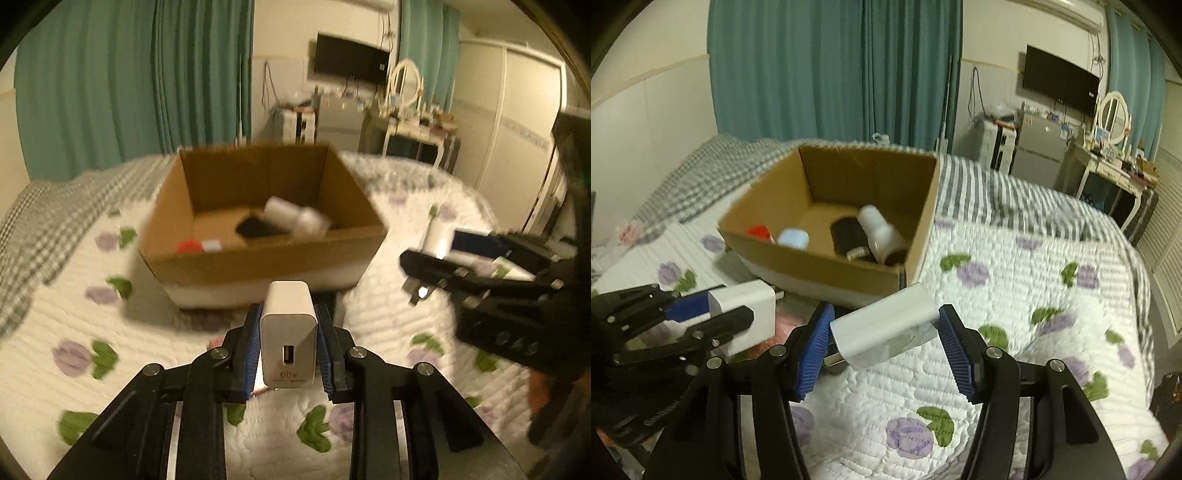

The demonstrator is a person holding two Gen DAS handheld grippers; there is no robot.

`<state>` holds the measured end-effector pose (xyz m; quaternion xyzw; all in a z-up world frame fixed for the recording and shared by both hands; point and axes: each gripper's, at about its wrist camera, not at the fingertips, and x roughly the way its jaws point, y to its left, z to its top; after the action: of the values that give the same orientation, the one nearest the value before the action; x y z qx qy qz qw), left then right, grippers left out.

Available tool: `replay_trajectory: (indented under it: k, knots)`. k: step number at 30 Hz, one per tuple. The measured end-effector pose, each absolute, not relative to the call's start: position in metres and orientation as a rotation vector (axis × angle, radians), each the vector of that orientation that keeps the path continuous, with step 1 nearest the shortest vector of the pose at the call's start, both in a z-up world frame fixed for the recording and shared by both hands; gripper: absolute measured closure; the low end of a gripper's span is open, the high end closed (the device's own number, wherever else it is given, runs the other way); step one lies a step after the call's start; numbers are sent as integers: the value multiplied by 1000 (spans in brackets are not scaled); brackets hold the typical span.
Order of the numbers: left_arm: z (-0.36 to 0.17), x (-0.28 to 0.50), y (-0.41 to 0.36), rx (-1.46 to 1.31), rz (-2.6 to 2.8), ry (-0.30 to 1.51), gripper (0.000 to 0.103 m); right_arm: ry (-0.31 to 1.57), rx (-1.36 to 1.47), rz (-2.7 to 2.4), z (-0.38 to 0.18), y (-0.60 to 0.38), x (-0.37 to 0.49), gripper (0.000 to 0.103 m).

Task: Organize rigid objects
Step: 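Carry both white charger cubes into the box and open both tools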

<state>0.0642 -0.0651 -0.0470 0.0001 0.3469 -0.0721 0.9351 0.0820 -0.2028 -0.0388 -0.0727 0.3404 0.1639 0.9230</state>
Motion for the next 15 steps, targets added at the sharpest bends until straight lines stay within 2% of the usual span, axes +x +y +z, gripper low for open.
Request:
replay_trajectory:
  k: [9,15]
  knots:
    - [24,101,-38,11,-103,577,76,591,-179,366,15,-187,107,45]
    - [18,165,-21,7,-84,584,75,563,-199,389,17,-168,148,45]
